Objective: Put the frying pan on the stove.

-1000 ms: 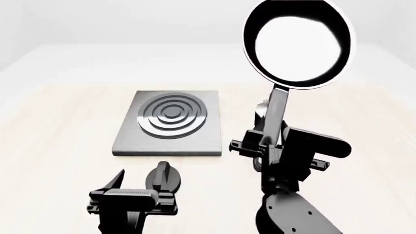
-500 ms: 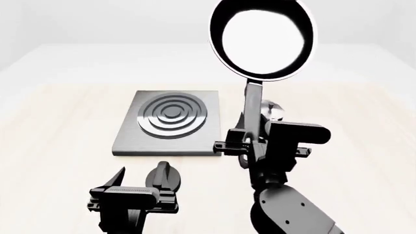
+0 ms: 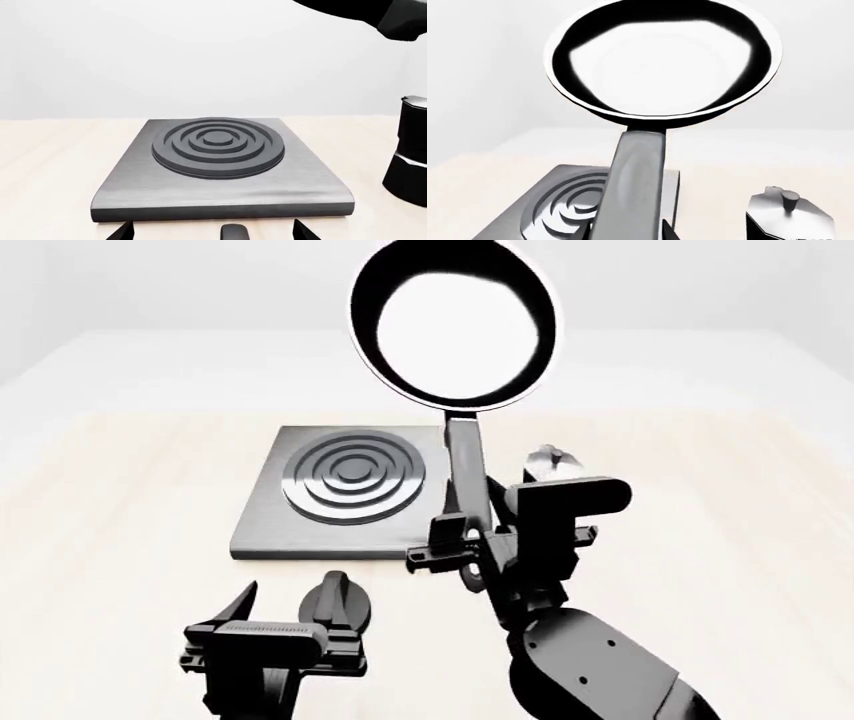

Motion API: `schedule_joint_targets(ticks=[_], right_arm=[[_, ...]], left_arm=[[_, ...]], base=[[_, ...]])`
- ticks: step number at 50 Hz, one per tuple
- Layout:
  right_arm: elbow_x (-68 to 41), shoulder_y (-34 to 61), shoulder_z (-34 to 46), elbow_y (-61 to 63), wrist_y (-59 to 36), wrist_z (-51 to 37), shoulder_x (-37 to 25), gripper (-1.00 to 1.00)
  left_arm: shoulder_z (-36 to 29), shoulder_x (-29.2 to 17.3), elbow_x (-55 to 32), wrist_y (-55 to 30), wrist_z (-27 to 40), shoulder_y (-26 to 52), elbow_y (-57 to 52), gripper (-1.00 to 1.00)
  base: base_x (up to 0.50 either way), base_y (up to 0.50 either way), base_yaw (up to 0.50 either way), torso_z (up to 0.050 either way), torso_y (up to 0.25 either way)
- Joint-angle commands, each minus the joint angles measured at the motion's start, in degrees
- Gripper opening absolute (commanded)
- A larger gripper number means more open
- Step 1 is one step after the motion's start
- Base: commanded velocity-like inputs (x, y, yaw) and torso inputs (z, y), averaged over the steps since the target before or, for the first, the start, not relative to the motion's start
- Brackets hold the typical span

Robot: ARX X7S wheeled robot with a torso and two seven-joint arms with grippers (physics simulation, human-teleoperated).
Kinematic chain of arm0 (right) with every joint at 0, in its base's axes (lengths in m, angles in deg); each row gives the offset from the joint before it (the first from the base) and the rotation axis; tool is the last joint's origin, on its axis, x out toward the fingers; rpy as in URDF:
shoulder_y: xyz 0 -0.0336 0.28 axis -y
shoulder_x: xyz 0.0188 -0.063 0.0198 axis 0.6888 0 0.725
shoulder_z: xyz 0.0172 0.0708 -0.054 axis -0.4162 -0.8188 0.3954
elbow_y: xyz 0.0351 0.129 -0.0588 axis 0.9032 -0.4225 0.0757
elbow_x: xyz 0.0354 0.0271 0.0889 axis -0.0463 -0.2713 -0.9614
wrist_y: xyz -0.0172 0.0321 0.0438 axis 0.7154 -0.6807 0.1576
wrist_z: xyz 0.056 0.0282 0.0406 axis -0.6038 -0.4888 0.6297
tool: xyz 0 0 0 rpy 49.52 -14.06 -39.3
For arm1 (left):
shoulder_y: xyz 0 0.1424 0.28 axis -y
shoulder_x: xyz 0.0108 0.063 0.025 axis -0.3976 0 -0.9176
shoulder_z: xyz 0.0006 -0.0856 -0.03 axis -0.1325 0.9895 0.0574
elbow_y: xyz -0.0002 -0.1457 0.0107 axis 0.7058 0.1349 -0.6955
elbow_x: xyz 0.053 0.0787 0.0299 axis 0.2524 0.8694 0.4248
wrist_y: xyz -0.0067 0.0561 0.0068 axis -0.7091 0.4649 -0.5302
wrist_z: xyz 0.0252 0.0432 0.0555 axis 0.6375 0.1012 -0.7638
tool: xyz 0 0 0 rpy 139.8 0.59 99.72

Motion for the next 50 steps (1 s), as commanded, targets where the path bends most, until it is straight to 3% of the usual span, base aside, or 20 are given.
schedule_joint_targets(ticks=[1,50], right_arm=[[2.3,2.8,1.4,1.8,-1.7,2.5,-0.9,-1.0],[0.1,13.6,7.1,-7.0,-10.1,13.4,-2.4,-1.0]], left_arm=[[-0.2,-0.1,-0.1,-0.1,0.3,0.0,-0.2,1.0],[-0.8,-0.7,-0.2,0.0,0.9,0.1,-0.3,1.0]], base=[[0.0,0.0,0.0,0.01,0.0],[0.0,0.0,0.0,0.0,0.002]])
